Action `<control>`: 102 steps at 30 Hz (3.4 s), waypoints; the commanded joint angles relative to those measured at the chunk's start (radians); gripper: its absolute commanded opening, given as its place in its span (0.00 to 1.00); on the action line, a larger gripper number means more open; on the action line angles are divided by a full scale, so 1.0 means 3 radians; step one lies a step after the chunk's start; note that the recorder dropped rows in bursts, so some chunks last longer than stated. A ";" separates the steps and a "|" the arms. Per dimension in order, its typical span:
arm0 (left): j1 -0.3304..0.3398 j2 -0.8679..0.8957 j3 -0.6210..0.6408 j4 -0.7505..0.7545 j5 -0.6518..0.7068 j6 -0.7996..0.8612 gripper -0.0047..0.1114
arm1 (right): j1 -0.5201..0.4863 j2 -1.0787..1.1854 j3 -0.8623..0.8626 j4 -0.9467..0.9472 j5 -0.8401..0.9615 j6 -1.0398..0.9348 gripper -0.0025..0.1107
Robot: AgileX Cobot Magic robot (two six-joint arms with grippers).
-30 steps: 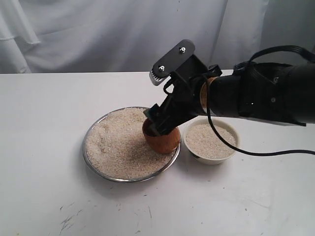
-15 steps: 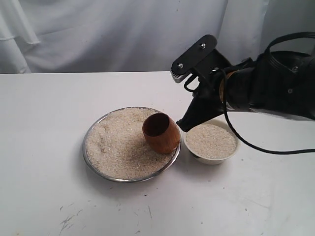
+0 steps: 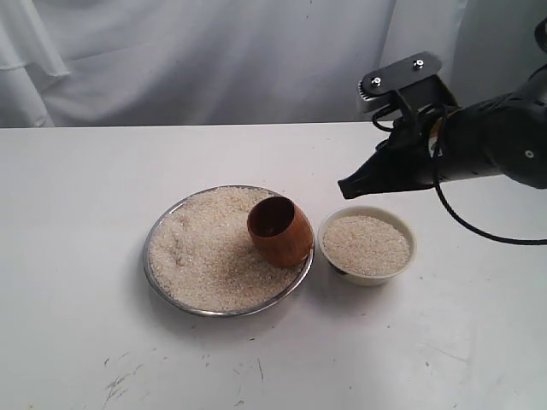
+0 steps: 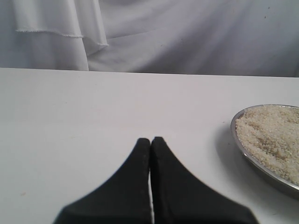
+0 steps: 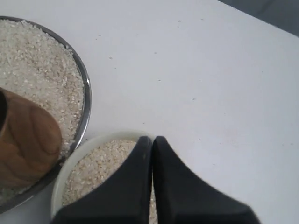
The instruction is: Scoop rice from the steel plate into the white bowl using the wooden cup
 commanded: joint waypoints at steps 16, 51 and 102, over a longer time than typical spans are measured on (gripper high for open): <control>-0.0005 -0.0017 0.0015 -0.0002 -0.0021 -0.0011 0.04 | -0.0419 -0.0017 0.0366 0.0165 -0.1233 -0.0541 0.02; -0.0005 -0.0017 0.0015 -0.0002 -0.0021 -0.0011 0.04 | -0.0092 0.0148 0.0790 -0.0872 -0.1409 -0.0123 0.02; -0.0005 -0.0017 0.0015 -0.0002 -0.0021 -0.0011 0.04 | 0.0289 0.0452 0.0790 -0.1103 -0.1850 0.0199 0.75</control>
